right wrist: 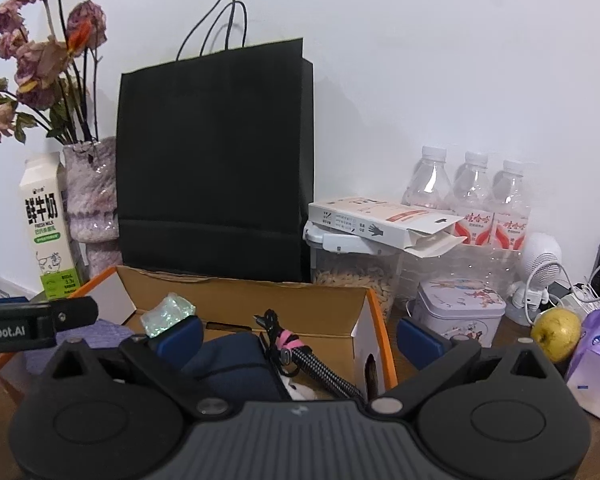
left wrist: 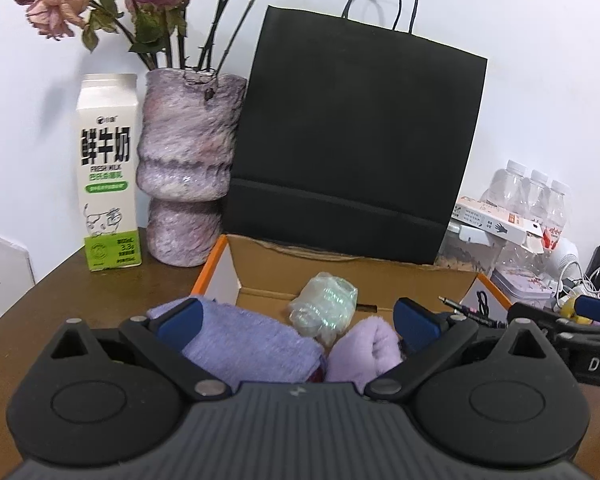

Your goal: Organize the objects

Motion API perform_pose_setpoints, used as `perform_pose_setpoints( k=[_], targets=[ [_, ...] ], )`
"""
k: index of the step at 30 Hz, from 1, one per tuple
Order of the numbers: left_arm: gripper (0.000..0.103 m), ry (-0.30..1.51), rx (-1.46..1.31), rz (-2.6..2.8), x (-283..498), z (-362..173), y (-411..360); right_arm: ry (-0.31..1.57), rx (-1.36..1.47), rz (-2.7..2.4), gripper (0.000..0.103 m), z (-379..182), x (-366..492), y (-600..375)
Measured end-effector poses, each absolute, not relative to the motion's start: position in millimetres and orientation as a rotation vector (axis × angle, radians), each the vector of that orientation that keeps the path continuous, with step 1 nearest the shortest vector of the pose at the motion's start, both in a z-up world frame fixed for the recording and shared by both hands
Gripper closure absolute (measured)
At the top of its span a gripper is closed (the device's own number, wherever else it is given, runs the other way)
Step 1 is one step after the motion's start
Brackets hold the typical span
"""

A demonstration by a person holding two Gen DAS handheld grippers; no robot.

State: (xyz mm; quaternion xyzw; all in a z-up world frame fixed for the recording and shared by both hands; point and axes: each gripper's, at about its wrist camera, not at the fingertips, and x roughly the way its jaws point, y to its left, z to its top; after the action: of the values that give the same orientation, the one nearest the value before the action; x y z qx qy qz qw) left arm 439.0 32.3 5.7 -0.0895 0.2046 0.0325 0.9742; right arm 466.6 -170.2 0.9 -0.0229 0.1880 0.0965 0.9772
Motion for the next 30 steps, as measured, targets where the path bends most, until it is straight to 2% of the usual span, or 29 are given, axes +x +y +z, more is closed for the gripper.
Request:
perform_pose_setpoints(
  k=[30],
  targets=[
    [0.0,0.488,-0.163,-0.003,285.5,17.1,30.0,0.442,-0.008,0.255,0.0,4.7,318.0,-179.4]
  ],
)
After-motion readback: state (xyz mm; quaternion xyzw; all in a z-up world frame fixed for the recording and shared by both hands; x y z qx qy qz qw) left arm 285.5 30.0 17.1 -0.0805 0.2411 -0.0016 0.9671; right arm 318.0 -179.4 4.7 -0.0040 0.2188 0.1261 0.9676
